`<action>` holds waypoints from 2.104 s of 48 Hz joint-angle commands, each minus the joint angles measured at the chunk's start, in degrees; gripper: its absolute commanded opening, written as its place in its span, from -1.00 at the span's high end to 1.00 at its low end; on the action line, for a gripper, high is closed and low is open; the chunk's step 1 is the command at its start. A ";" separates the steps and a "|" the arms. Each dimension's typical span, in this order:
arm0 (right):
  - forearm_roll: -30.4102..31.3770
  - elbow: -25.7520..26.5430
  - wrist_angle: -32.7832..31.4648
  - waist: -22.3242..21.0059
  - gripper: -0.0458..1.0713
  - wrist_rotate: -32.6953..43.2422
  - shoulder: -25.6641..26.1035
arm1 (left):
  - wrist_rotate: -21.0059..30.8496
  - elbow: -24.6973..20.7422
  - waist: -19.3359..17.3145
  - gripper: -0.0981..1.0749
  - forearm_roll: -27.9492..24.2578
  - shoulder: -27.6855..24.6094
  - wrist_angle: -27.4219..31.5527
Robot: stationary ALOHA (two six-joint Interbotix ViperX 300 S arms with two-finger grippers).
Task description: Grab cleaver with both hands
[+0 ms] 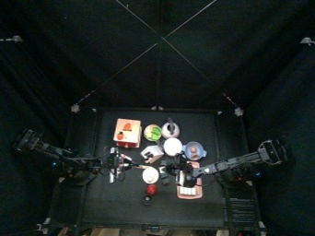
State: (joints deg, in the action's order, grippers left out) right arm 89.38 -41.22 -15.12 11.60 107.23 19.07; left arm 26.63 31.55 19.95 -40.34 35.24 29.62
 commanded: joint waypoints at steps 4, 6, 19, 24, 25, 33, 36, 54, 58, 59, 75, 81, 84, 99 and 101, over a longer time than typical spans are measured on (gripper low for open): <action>0.00 0.53 0.00 -0.18 0.23 0.44 1.32 | -1.32 3.34 -6.24 0.17 -0.35 1.23 -17.05; 0.00 0.53 0.00 -0.18 0.23 0.44 1.32 | -1.32 5.54 -8.53 0.17 -0.26 1.93 -23.12; -0.53 -0.53 0.00 0.00 0.23 0.09 2.55 | -2.02 24.35 -23.73 0.17 8.70 6.42 -52.73; -0.26 -1.23 0.09 0.00 0.23 -0.18 2.72 | -3.08 29.27 -25.58 0.17 8.17 6.24 -60.12; -0.18 -1.32 0.26 0.09 0.23 -0.18 2.64 | -3.43 30.06 -25.75 0.17 7.91 6.15 -61.17; 0.00 -1.49 0.26 0.26 0.22 0.00 2.29 | -7.82 35.42 -26.89 0.17 6.86 4.48 -66.97; 0.00 -1.14 0.26 0.26 0.21 0.00 2.11 | -9.49 36.47 -26.98 0.17 6.94 2.90 -68.12; -4.48 1.67 0.00 0.35 0.00 0.53 -4.13 | -16.70 34.63 -27.16 0.18 12.48 -16.26 -75.41; -6.15 2.64 0.26 0.62 -0.07 0.09 -7.12 | -17.05 34.80 -26.89 0.18 13.80 -18.72 -78.05; -6.42 2.81 0.35 0.70 -0.09 0.00 -7.82 | -17.05 34.89 -26.89 0.18 13.89 -19.07 -78.57; -9.23 6.15 0.35 1.32 -0.39 -0.26 -15.29 | -18.37 33.84 -26.89 0.18 14.59 -22.15 -81.21; -9.58 6.15 0.09 0.97 -0.52 -0.44 -16.52 | -18.54 33.13 -26.72 0.18 14.68 -21.97 -81.12; -9.76 6.15 0.09 0.88 -0.53 -0.44 -17.05 | -18.54 33.05 -26.46 0.18 14.68 -22.06 -81.12; -10.72 6.42 0.00 0.79 -0.49 -0.53 -19.34 | -18.54 32.78 -26.10 0.18 16.17 -21.53 -81.12; -10.63 6.50 0.09 0.70 -0.45 -0.53 -19.51 | -18.46 32.87 -26.02 0.18 16.17 -21.62 -81.12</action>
State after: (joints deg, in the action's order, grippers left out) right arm 78.66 -36.21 -14.94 12.48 106.79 -1.23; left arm 8.17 65.65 -6.33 -24.43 13.27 -50.98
